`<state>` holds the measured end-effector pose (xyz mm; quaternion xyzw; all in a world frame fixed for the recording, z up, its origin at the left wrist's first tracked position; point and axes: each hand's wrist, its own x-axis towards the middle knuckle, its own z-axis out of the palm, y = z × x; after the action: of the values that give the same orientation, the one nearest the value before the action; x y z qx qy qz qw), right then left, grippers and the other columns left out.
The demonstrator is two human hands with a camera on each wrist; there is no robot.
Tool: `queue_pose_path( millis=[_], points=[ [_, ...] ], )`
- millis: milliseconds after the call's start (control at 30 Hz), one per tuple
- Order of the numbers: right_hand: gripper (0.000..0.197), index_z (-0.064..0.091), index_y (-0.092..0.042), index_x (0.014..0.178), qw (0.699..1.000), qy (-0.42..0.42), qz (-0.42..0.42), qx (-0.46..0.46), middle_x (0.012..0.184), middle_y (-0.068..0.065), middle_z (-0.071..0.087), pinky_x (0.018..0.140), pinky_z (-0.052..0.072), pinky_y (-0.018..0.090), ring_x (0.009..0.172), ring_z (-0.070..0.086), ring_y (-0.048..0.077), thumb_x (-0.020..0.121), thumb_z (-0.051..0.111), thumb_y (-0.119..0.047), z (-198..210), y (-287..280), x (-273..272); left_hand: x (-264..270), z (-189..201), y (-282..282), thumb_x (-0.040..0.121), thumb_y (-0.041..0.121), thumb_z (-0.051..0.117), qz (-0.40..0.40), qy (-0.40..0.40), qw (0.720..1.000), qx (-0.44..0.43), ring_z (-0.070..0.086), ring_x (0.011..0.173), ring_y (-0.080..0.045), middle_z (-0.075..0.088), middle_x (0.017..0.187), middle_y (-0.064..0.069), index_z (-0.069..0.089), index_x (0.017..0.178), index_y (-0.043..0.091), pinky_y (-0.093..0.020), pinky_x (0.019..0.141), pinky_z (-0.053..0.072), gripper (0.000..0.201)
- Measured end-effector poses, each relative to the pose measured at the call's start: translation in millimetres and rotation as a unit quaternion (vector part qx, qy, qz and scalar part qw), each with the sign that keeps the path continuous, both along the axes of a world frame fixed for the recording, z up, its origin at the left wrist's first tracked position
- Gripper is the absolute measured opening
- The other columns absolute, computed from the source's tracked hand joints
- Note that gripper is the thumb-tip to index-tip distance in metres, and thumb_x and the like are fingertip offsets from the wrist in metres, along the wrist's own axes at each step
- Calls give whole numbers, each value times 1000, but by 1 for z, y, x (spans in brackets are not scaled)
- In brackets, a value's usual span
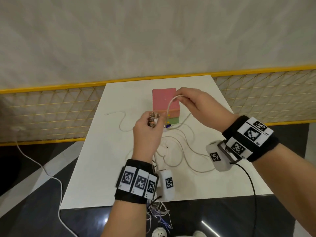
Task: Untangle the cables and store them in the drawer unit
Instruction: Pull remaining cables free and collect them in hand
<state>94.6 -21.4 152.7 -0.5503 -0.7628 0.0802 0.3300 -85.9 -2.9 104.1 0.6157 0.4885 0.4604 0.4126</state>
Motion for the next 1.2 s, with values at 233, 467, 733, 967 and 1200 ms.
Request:
queue_pose_path(
  millis=[233,467,733,967,1200],
  points=[
    [16,49,-20,95,969,27,19,-245,80,-7,57,70,46,28,76,56,10,102,35,-22,-41,-54,4,-32,4,6,89,30,68,72,-66,995,-12,42,58,-14,51,63,4,61,75,27,-25,51,40,17],
    [16,55,-21,93,846,65,144,-508,93,-3,60,82,45,21,82,53,-1,100,42,-27,-126,-110,-26,-38,19,-7,91,28,68,73,-102,992,-23,40,55,-16,50,67,-6,65,89,14,-20,44,36,14],
    [26,63,-14,105,858,-190,87,-470,102,2,67,83,49,34,91,62,20,95,47,-32,-170,-113,-19,-38,25,-30,93,21,67,-31,-96,994,-28,38,51,-13,48,63,-3,64,85,18,-19,43,33,9],
    [33,39,-26,126,928,156,160,-300,123,-20,47,100,38,14,113,46,-12,96,52,-25,-83,-64,-54,-15,20,-49,93,16,66,-151,-54,987,-25,35,44,-11,48,55,7,63,85,19,-20,46,31,9],
    [30,40,-7,125,831,276,252,-412,121,6,55,106,40,33,116,51,15,98,40,-19,-106,-65,-77,-19,22,-45,94,17,64,-122,-86,988,-34,34,47,-13,45,55,5,62,82,22,-23,46,31,14]
  ],
)
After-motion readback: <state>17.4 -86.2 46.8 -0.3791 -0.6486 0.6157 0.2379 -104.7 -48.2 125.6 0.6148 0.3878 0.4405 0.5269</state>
